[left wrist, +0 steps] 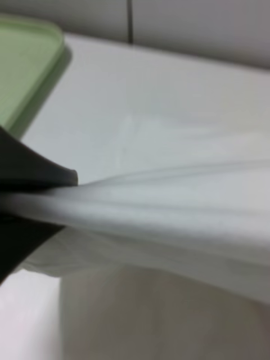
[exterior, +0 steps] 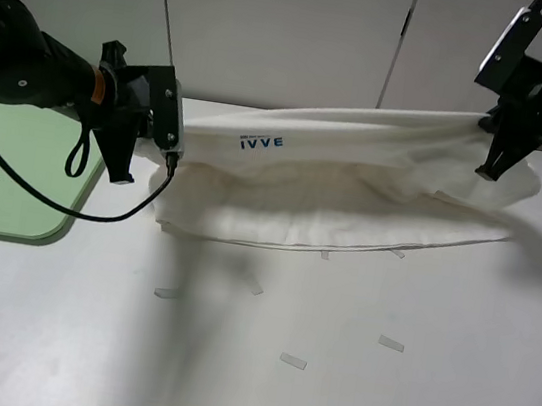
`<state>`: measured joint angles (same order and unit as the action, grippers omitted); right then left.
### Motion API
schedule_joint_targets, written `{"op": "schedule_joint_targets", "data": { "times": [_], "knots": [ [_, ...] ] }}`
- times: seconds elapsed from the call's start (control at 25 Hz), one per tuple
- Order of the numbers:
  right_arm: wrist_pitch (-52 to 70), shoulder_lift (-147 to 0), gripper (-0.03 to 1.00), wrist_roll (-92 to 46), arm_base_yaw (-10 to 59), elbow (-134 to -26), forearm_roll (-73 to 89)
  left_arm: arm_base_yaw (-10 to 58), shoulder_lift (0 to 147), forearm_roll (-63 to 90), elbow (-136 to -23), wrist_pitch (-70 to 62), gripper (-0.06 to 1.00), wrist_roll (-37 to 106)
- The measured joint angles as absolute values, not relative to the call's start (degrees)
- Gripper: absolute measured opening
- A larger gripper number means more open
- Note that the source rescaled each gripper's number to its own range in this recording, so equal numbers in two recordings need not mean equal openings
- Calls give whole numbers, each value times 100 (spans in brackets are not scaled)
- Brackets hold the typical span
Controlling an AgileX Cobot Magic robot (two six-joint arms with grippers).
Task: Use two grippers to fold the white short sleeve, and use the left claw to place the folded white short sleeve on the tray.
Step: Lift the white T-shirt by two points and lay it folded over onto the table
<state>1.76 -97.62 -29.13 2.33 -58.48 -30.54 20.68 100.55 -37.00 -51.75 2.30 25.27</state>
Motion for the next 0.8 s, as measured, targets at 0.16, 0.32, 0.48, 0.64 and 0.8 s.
{"op": "schedule_joint_targets", "data": {
  "times": [0.16,0.32,0.48,0.64,0.8],
  "knots": [
    [170,-9762,0,-2920,233,-5272,-3023,2068,10061,-3700,-4656,386,0,2242],
    [181,-9762,0,-2920,233,-4890,-3017,2068,10061,-3700,-4375,494,0,1982],
    [243,-9762,0,-2920,233,-4660,-2997,2068,10061,-3700,-4224,604,0,1931],
    [277,-9762,2,-2920,233,-4660,-2997,2068,10061,-3706,-4194,609,6,1851],
    [561,-9762,72,-2920,131,-4660,-3008,2062,10061,-3706,-4163,447,23,1607]
  ]
}}
